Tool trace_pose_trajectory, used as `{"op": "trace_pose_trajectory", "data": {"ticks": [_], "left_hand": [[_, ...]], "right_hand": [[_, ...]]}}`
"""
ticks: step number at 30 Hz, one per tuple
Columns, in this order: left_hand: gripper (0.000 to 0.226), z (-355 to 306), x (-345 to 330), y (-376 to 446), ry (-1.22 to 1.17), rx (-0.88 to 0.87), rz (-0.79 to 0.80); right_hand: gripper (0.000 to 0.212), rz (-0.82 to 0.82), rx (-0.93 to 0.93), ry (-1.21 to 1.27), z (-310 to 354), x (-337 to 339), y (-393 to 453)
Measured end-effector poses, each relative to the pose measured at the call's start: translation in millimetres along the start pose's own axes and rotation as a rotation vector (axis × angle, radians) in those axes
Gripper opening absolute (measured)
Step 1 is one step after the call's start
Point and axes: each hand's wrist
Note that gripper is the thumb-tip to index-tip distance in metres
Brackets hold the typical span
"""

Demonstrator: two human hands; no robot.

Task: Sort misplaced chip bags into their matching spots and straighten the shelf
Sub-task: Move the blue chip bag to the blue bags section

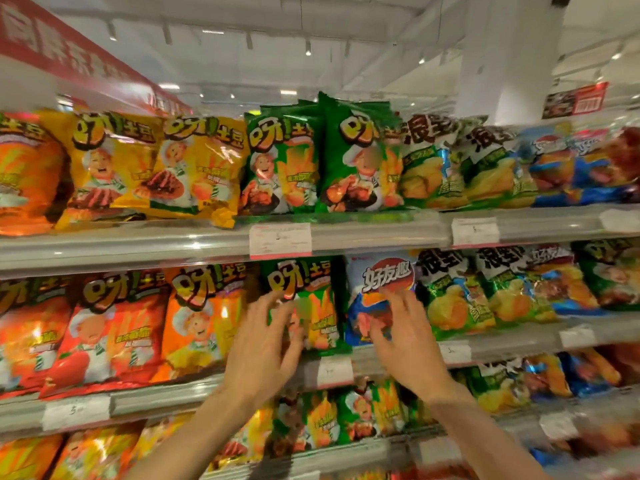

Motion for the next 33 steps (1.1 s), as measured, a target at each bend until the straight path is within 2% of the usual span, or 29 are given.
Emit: {"op": "trace_pose_trajectory", "data": {"ticks": [3,6,8,10,12,15,22,25,30,33], "left_hand": [[0.042,-37.0,-36.1,22.8,-0.186,0.085,0.081],[0.056,-62.3,-70.8,41.1,-0.31,0.189,0.214],[0.064,-74.7,-88.2,52.9,-0.272,0.232,0.309],[0.069,-80.8,-101.8,63.1,-0.129,0.237,0.383],[0.073,-79.4,-112.1,69.2,-0.057,0.216,0.418],[0.077,-68.4,-122.2,73.4,-0.066,0.198,0.376],[0.077,-57.4,-119.4,79.6,-0.257,0.187,0.213],[0.075,-58.0,-118.7,79.0,-0.282,0.192,0.186],[0.074,-58.6,-116.2,80.2,-0.393,0.266,0.162],[0.071,-66.7,-115.3,76.6,-0.459,0.241,0.159]], "right_hand": [[0.063,0.02,-0.193,0.039,-39.8,12.6,19.6],[0.07,0.079,-0.247,0.059,-66.1,7.8,33.4],[0.066,0.118,-0.282,0.094,-73.3,2.5,39.4],[0.061,0.177,-0.348,0.151,-75.4,-2.0,42.1],[0.056,0.222,-0.425,0.248,-78.9,-6.1,43.3],[0.063,0.231,-0.45,0.293,-84.1,-8.2,47.8],[0.051,0.164,-0.42,0.381,-80.2,2.0,64.3],[0.048,0.154,-0.454,0.395,-78.6,1.8,66.2],[0.053,0.102,-0.483,0.423,-79.6,8.9,69.8],[0.051,0.088,-0.465,0.441,-85.7,19.6,64.7]]}}
Point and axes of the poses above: each hand's wrist, its own y-axis towards the middle knuckle, its own x-axis out of the back of the hand, z = x × y, and after that the axes turned 10 degrees about -z, right-handed
